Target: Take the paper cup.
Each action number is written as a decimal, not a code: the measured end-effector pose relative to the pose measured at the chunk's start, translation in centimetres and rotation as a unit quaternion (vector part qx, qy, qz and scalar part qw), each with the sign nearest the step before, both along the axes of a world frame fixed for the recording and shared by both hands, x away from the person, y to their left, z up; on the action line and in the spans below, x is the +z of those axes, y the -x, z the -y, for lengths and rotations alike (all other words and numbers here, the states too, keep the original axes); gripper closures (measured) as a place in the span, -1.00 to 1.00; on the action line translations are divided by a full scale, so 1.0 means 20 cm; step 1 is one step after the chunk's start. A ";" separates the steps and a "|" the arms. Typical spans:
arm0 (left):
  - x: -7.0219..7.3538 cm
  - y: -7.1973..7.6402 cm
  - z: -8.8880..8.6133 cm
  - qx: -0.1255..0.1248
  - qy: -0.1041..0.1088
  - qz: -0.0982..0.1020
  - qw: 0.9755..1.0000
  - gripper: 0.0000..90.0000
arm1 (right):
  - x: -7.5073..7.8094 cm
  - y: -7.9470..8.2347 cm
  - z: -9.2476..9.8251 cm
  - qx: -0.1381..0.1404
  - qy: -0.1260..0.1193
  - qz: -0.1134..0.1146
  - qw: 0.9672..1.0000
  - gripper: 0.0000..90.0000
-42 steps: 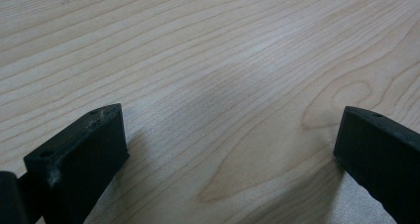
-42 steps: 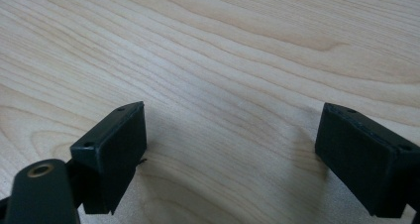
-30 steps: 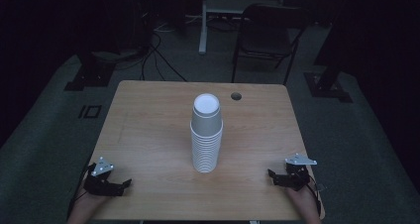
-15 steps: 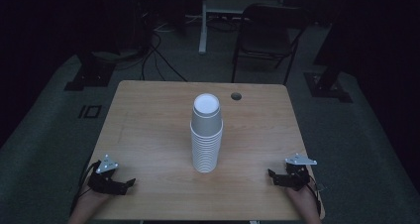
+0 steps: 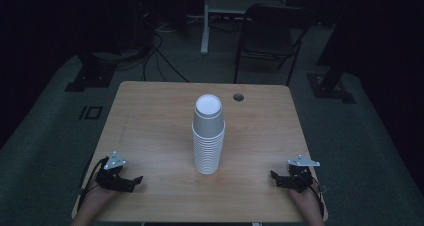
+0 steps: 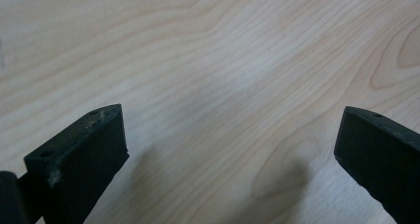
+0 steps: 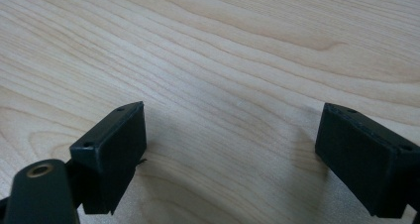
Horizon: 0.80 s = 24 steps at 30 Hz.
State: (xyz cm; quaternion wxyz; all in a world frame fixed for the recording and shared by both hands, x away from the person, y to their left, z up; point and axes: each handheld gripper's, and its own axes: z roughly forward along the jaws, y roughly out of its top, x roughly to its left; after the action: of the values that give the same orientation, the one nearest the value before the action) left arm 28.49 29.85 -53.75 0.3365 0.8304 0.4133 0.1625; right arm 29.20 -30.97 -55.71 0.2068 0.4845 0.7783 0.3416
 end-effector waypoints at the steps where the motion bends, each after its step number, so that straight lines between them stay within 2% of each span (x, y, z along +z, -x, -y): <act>1: 0.01 0.00 0.01 -0.004 0.003 0.001 1.000 -1.00 | 0.00 0.00 0.00 0.000 0.000 0.000 1.000 -0.74; 4: 0.01 -0.01 0.02 -0.005 0.003 0.004 1.000 -1.00 | 0.00 0.00 0.00 0.000 0.000 0.000 1.000 -0.74; 6: 0.04 -0.02 0.06 -0.018 0.007 0.007 1.000 -1.00 | 0.00 0.00 0.00 -0.001 -0.001 -0.001 1.000 -0.74; 12: 0.07 -0.04 0.11 -0.031 0.012 0.012 0.999 -1.00 | 0.00 0.00 0.00 0.000 0.000 0.000 1.000 -0.74; 19: 0.10 -0.06 0.17 -0.049 0.007 0.019 0.999 -1.00 | 0.00 0.00 0.00 0.000 0.000 0.000 1.000 -0.74; 24: 0.12 -0.07 0.20 -0.057 0.015 0.023 0.998 -1.00 | 0.00 0.00 0.00 -0.001 0.000 0.000 1.000 -0.74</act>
State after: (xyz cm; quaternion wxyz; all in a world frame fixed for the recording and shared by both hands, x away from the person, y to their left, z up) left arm 29.90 25.80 -51.35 0.3670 0.8436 0.3596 0.1559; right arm 29.19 -30.96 -55.71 0.2065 0.4852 0.7780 0.3416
